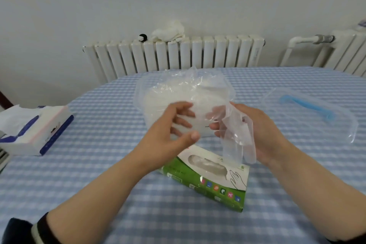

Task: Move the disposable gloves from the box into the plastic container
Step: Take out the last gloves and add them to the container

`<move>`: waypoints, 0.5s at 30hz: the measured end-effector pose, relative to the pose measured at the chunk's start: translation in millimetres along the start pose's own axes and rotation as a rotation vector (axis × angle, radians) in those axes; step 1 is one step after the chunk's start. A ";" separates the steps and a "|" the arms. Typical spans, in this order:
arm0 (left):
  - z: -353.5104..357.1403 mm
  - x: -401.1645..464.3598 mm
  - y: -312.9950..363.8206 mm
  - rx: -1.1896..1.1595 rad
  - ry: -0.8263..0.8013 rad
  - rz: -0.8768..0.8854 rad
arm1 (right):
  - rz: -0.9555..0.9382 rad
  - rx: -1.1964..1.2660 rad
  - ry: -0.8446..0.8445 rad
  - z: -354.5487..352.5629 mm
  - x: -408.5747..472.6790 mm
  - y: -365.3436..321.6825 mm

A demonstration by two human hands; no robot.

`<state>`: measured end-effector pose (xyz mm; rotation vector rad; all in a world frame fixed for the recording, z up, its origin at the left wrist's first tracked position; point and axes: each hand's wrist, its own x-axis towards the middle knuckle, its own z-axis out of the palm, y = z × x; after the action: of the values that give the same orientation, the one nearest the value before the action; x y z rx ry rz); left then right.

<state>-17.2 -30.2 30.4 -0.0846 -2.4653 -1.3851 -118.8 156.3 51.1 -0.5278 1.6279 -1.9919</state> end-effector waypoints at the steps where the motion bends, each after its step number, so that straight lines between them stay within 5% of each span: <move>1: -1.1 4.2 9.0 0.009 0.068 0.033 | 0.036 0.030 -0.013 2.3 -1.3 -1.2; 5: -5.5 28.8 43.2 0.188 0.069 0.113 | 0.144 0.108 -0.051 11.6 -4.8 -1.6; 9: -6.2 62.3 64.3 0.064 0.138 0.006 | 0.307 0.229 -0.160 13.8 -4.6 5.1; 12: -17.3 93.5 63.3 0.131 0.156 -0.065 | 0.489 0.371 -0.340 12.6 -5.7 11.3; 15: -33.3 118.9 53.3 0.334 0.180 -0.128 | 0.490 0.203 -0.628 16.4 -12.7 17.6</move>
<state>-111.4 -41.8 125.6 0.2647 -2.5435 -0.9586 -96.6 148.5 37.5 -0.5405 1.0289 -1.4119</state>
